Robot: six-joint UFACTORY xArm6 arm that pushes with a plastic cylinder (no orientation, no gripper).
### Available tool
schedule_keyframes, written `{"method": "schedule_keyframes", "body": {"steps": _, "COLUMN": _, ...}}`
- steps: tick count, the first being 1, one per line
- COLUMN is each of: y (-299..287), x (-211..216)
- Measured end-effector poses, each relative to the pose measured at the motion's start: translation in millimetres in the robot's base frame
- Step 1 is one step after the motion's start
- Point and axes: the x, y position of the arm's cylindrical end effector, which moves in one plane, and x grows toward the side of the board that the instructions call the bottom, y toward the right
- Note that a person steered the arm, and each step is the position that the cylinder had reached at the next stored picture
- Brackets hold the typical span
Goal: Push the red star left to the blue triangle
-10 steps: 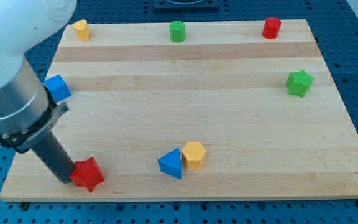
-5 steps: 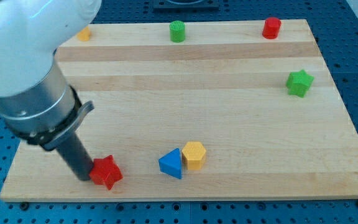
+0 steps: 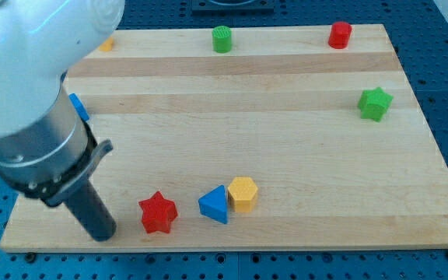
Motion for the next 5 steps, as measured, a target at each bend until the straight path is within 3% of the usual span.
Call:
{"method": "schedule_keyframes", "body": {"steps": 3, "y": 78.2, "x": -21.7}}
{"method": "schedule_keyframes", "body": {"steps": 4, "y": 78.6, "x": -22.0}}
{"method": "schedule_keyframes", "body": {"steps": 5, "y": 33.8, "x": -13.2}}
